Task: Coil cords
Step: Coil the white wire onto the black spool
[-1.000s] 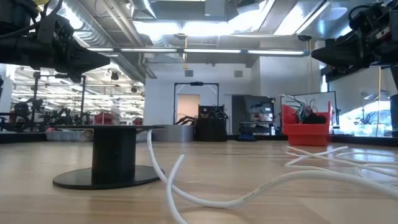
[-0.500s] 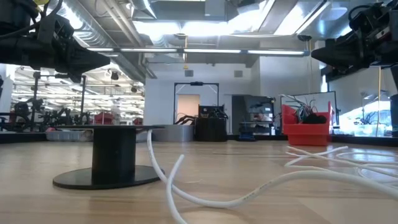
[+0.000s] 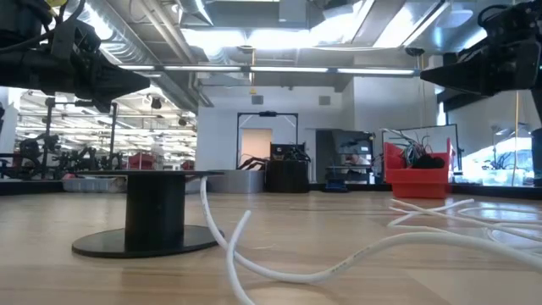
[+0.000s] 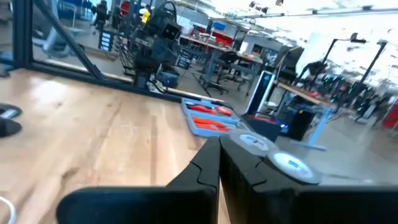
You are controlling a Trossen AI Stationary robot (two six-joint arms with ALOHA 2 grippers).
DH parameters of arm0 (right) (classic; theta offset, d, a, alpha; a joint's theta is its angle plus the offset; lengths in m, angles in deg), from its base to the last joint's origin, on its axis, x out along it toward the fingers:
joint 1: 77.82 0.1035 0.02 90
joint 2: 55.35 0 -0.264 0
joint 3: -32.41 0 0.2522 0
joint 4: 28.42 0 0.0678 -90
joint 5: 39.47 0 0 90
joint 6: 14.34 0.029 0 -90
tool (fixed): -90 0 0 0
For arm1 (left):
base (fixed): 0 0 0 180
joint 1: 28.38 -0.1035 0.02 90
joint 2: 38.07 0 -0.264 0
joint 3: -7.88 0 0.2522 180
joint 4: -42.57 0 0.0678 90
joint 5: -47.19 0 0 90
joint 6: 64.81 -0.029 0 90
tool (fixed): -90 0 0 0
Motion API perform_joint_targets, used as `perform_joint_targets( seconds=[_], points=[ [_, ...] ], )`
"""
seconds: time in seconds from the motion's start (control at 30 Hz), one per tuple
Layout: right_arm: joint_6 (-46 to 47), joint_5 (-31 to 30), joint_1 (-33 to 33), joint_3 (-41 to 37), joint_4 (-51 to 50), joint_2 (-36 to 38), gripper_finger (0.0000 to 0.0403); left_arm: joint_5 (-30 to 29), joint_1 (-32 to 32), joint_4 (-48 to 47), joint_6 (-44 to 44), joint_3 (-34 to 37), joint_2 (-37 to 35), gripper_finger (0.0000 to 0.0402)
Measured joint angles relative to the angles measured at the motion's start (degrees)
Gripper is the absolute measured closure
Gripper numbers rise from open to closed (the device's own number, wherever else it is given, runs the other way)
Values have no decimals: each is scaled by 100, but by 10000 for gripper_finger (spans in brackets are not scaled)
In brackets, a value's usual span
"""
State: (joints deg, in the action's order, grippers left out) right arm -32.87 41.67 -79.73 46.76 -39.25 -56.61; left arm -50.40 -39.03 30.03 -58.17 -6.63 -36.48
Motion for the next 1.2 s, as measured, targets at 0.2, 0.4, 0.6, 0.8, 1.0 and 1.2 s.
perform_joint_targets(
  seconds=[0.2, 0.4, 0.6, 0.8, 1.0, 1.2],
  points=[
    [25, 4, 0, -1, -1, 0, 388, -1, 2, 0, 0, 1, 2, 391],
    [2475, 1026, 5, 0, 385, 0, 388, -2, 0, 0, 2, 2, -1, 391],
    [4107, 1147, 4, -1, 1621, -11, 388, -2, 0, 2, 1, 0, 2, 391],
    [3966, 613, 135, -1, 1998, -118, 388, -1, -1, 0, 1, 2, 0, 391],
    [2964, -463, 381, 175, 2237, -640, 388, -1, -1, 1, 2, 2, 2, 391],
    [1713, -357, 724, 633, 2807, -1565, 388, -2, 2, 0, 0, 1, 1, 391]
  ],
)
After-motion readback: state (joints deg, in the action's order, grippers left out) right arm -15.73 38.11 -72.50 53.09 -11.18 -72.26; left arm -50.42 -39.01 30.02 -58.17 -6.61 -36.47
